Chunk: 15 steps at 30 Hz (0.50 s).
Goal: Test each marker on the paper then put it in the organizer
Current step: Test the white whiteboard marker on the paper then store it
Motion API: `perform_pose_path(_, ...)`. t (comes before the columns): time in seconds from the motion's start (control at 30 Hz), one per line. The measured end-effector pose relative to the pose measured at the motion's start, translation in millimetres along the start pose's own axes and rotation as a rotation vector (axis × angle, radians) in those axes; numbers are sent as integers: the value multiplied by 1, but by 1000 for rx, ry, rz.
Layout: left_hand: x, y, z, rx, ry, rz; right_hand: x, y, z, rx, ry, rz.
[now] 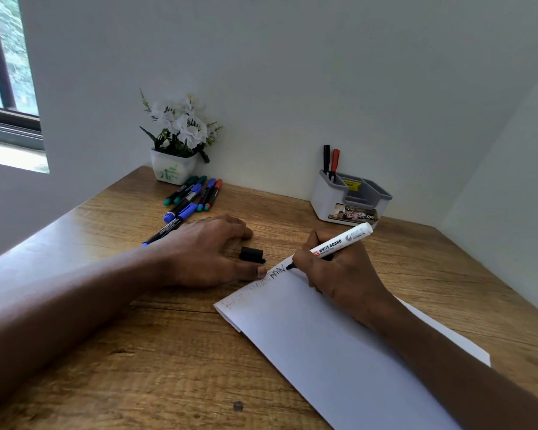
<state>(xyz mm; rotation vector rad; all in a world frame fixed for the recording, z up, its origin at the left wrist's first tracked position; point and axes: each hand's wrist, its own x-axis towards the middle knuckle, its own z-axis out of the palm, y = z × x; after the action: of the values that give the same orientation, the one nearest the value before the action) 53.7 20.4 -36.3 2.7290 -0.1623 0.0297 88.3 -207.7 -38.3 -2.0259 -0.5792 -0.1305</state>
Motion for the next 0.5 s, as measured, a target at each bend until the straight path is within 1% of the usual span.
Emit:
perform_pose_path(0.4, -4, 3, -1, 1, 9, 1, -1, -2, -1, 12, -7, 22)
perform_pose_path(0.5, -3, 3, -1, -5, 7, -5, -2, -2, 0, 17, 28, 31)
